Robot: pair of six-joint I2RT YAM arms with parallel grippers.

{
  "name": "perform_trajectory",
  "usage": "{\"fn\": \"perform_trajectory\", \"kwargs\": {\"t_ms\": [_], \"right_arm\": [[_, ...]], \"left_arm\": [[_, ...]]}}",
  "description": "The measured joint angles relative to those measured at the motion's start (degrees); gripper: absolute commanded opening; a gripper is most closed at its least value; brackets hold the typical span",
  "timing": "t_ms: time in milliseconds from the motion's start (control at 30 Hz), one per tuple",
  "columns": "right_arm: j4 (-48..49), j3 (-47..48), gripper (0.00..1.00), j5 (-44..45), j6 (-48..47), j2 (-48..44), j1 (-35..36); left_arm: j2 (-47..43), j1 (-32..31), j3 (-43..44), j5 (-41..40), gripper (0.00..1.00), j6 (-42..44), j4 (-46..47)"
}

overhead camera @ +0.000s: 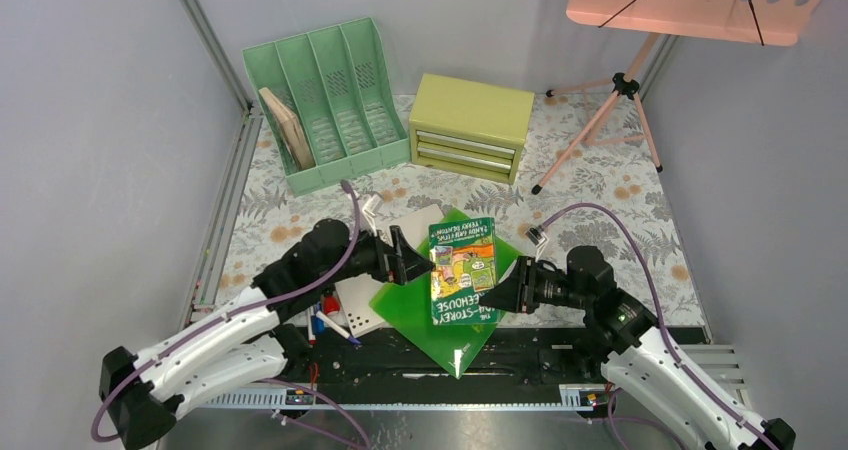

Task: Organize the desk
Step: Pick up the book from the center of the board.

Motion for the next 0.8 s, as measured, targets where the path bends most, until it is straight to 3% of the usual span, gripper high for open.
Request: {"fn": "perform_trajectory", "kwargs": {"t_ms": [200,467,800], "right_arm": [[1.64,0.61,0.0,-3.96,1.4,-1.03,0.02],[4.24,0.85,0.0,-7.72,3.28,-1.09,0.0],[6.64,0.72,0.0,-9.49,3.76,-1.57,0.02]], "left_arm": [[6.82,0.0,0.0,4.39,0.98,-0.2,2.14],[9.44,0.0,0.0,8.55,0.96,-1.81,7.06],[12.61,0.0,-2.25,16.33,0.72,-6.36,18.05]]}}
